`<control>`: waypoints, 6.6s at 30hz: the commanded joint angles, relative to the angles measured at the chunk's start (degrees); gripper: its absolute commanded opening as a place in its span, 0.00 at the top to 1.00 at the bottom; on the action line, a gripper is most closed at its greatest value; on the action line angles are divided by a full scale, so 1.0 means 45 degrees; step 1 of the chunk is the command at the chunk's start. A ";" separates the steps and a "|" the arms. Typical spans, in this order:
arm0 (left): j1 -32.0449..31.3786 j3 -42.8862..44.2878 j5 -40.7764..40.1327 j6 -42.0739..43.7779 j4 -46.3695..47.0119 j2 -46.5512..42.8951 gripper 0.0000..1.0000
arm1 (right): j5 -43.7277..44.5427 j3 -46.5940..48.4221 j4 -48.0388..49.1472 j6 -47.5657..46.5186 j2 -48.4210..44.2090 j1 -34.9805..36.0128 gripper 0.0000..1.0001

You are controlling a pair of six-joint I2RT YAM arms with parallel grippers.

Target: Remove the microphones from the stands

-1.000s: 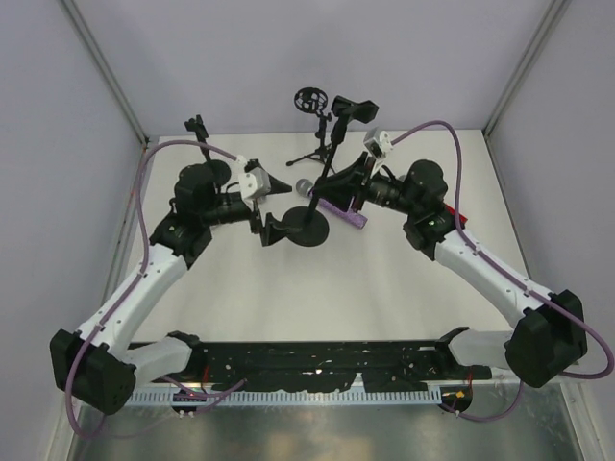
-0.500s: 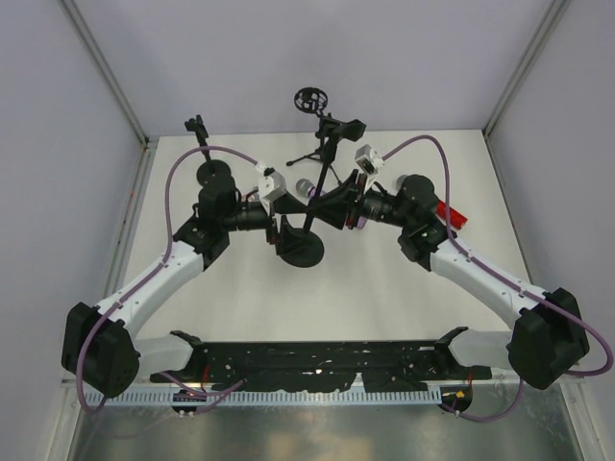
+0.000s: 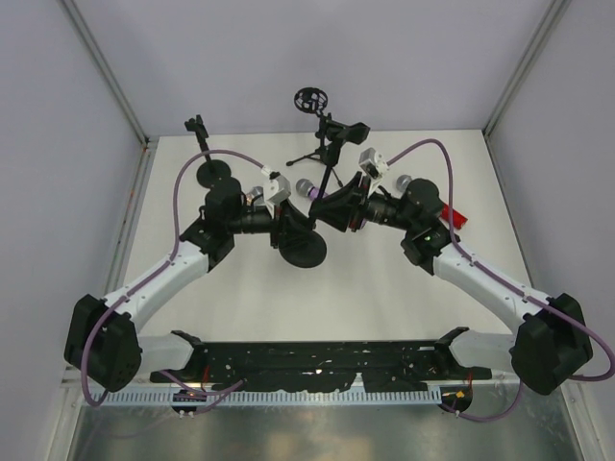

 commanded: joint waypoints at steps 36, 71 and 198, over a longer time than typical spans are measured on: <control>-0.0168 -0.1306 -0.3273 -0.0335 0.2266 -0.0357 1.00 | 0.3561 -0.0229 0.1021 0.1202 0.1026 0.0362 0.26; 0.0222 -0.1619 -0.1418 -0.1722 0.3693 -0.0436 1.00 | 0.3210 -0.0170 0.0981 -0.0146 0.1320 0.0714 0.89; 0.3406 -0.0430 -0.0576 0.0888 0.0675 -0.2817 0.01 | 0.3189 -0.0210 0.1822 -0.2743 -0.1317 -0.4125 0.95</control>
